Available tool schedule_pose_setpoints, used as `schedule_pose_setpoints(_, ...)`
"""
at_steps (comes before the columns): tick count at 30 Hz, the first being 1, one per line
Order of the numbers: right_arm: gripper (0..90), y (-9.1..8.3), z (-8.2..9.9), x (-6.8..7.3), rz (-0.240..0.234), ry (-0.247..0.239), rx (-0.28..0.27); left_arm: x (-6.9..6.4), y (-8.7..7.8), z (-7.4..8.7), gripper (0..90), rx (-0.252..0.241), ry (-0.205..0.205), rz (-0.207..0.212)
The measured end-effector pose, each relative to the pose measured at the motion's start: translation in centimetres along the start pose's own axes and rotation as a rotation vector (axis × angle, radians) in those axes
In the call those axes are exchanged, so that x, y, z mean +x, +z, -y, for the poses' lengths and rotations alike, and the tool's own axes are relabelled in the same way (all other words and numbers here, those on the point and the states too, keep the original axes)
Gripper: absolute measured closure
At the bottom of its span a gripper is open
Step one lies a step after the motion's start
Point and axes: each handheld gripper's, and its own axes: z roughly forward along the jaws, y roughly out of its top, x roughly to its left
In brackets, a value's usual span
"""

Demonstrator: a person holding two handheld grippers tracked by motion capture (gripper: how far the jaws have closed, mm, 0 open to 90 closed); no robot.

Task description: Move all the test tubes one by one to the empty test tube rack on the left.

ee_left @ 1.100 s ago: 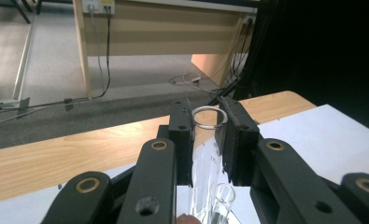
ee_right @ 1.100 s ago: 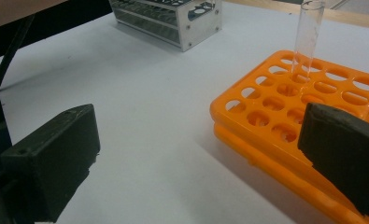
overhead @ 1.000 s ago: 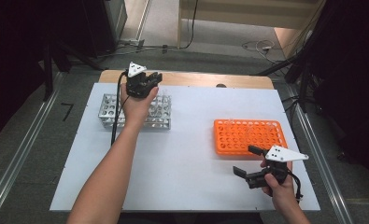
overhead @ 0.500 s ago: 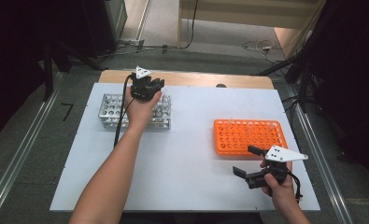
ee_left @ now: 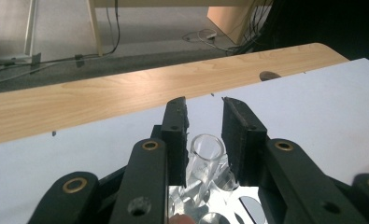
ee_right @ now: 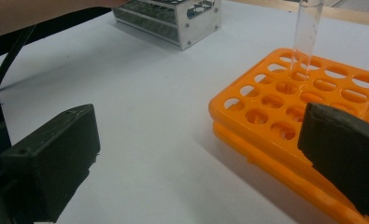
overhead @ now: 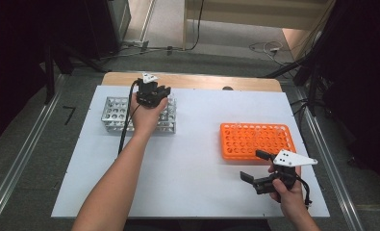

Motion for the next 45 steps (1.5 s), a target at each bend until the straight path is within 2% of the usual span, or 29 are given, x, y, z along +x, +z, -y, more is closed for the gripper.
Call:
schedule_pose_setpoints(4, 0.0, 0.0, 0.0, 0.0, 0.000, 0.000, 0.001, 0.2, -0.4, 0.1, 67.6, 0.003, -0.016, -0.005)
schedule_pose_setpoints(8, 0.0, 0.0, 0.0, -0.1, 0.002, 0.003, 0.000, 0.2, -1.0, 0.0, 57.3, 0.000, -0.021, 0.008)
schedule_pose_setpoints(14, 0.0, 0.0, -0.1, -0.1, 0.004, 0.002, -0.002, 0.0, -2.3, 0.2, 42.1, -0.022, -0.032, 0.052)
schedule_pose_setpoints(21, 0.0, 0.1, -0.1, 0.0, 0.006, 0.004, 0.002, -1.1, -3.8, 0.4, 23.6, -0.021, 0.017, 0.106)
schedule_pose_setpoints(25, 0.0, 0.2, 0.0, -0.1, 0.008, 0.002, 0.003, -1.8, -4.7, 0.4, 14.7, -0.026, 0.020, 0.139)
schedule_pose_setpoints(31, 0.0, 0.3, -0.1, -0.1, 0.010, 0.001, 0.004, -3.0, -6.0, 0.6, 2.5, -0.028, 0.046, 0.180)
schedule_pose_setpoints(38, 0.0, 0.3, -0.1, 0.0, 0.014, 0.002, 0.006, -4.0, -7.6, 1.2, 0.0, -0.040, 0.075, 0.215)
schedule_pose_setpoints(45, 0.0, 0.3, -0.1, 0.0, 0.016, 0.002, 0.007, -4.7, -9.1, 2.0, 0.0, -0.045, 0.082, 0.233)
